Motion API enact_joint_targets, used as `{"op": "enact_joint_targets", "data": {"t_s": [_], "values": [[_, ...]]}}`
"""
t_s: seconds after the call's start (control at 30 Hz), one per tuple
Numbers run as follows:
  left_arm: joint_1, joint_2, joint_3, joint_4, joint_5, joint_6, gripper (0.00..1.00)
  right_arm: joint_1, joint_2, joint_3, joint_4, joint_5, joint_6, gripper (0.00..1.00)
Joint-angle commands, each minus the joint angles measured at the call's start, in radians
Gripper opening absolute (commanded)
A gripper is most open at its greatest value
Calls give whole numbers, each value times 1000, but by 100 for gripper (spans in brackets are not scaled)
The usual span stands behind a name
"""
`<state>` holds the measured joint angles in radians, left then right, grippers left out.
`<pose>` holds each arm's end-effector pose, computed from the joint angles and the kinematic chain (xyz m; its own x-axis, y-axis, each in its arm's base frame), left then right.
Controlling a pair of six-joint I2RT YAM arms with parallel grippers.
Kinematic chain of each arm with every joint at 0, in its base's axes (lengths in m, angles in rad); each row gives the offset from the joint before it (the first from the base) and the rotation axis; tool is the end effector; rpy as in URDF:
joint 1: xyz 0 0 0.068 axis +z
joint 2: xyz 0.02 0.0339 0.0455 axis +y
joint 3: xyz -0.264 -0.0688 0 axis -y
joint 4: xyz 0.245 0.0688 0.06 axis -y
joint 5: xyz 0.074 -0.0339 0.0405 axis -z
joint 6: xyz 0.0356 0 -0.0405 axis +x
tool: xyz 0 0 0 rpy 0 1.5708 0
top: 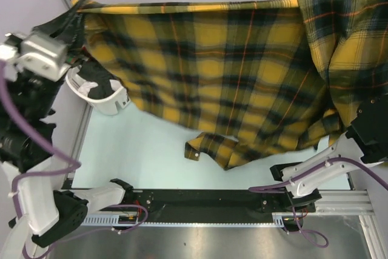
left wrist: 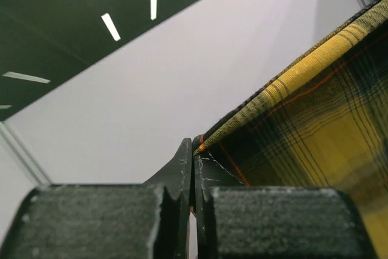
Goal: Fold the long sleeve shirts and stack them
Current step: Flatten the shirt out
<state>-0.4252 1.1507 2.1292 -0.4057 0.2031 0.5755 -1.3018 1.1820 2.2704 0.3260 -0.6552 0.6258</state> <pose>0.0798 -0.0440 0.6503 0.7181 0.2600 -0.6455 0.1998 0.8115 0.5491 0.0199 0.0093 0.7037 0.6457 -0.5948 -0.4788 0.4453 0.8027 -0.3966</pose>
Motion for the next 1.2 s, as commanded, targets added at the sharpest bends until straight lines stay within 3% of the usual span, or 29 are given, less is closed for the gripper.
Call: {"op": "enact_joint_targets", "data": {"t_s": [0.0,0.03,0.07,0.1,0.17,0.2,0.3,0.33,0.43,0.5,0.63,0.77,0.87,1.07,1.17], "values": [[11,27,-55,-39,-99,15,0,8,181,8,28,-71,112,0],[11,29,-90,-39,-103,35,0,47,189,-6,36,-102,112,0],[12,29,-133,-19,-105,44,0,91,198,-24,3,-150,-12,0],[13,23,-237,4,-119,53,0,231,197,-44,-106,-181,-105,0],[14,18,-404,83,-116,61,0,361,174,-122,-245,-216,-298,0],[16,20,-452,106,-113,55,0,494,156,-234,-368,-225,-469,0],[29,73,-610,178,-99,31,0,691,122,-436,-615,-98,-804,0],[40,113,-644,192,-59,24,0,791,125,-496,-634,-46,-842,0],[60,203,-748,258,-33,41,0,889,160,-758,-538,70,-893,0],[66,329,-759,261,-25,72,0,929,214,-828,-463,138,-914,0],[88,584,-683,268,-54,113,0,995,422,-839,-390,219,-940,0],[117,916,-395,194,-86,112,0,1058,715,-708,-409,310,-979,0],[126,1050,-161,102,-91,103,0,1082,847,-561,-442,368,-982,0],[125,1300,136,2,-133,106,3,1125,1090,-326,-497,437,-1002,0],[123,1313,147,-64,-117,75,27,1148,1183,-159,-624,443,-1035,29]]}}
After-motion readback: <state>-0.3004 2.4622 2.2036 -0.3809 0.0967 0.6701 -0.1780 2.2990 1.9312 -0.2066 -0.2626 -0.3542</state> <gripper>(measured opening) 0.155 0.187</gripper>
